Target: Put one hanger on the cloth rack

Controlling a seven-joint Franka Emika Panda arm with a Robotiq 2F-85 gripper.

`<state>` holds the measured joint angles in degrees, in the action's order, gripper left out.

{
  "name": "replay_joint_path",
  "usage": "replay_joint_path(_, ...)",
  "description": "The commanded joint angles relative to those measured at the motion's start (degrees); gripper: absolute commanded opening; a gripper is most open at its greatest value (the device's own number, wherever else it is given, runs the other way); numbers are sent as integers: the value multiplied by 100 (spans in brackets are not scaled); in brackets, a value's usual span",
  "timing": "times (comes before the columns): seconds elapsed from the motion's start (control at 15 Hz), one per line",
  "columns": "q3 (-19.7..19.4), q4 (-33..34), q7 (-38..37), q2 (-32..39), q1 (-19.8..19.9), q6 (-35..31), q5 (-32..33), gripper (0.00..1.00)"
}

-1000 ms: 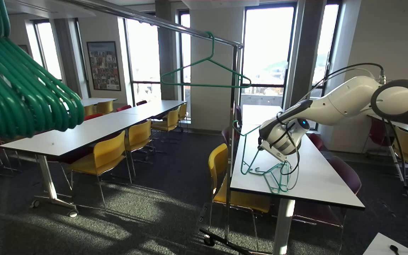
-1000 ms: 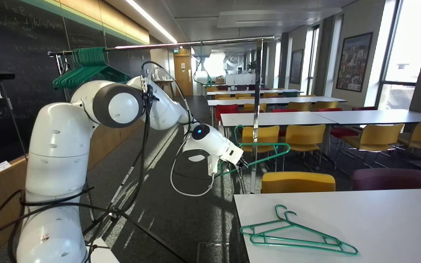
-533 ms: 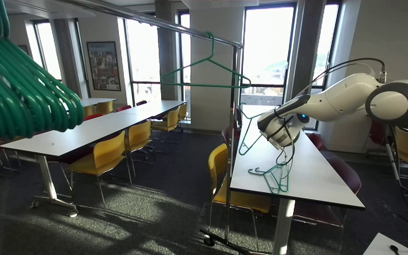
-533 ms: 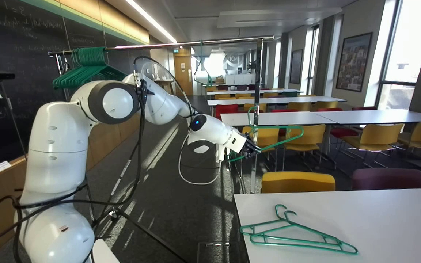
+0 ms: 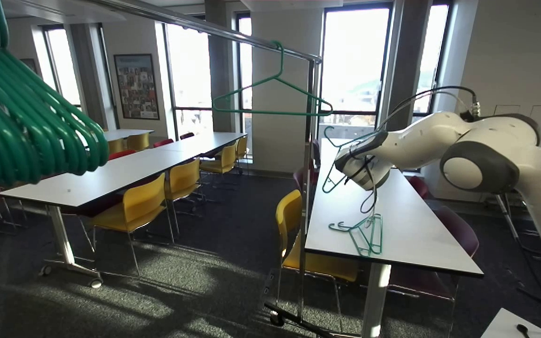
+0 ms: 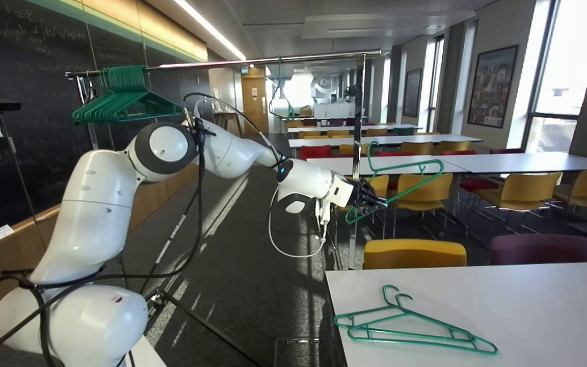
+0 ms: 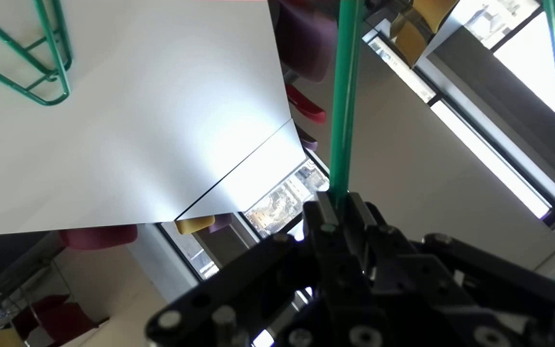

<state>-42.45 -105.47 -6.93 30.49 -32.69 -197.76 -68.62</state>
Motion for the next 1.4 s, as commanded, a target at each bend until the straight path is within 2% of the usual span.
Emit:
replay_joint_path(0.0,-446,-660,-154,172,-779,-57,-57,3)
replay_joint_path(0.33,-786,-1228,-496,166,-1417,-5,-34,3)
replay_joint_path(0.6,-1886,-1041,-1704,700,-2235,-10,-442,3)
replay_joint_path(0.93,-3039,-1048,-3132,1733,-3098,-18,-963,3)
replay_joint_path(1.13,-3381,-1189,-3730,2460,-3377,-18,-1255,3)
replay_joint_path(1.33,-3491,-1339,-4133,3236,-3501,-9,-1571,3)
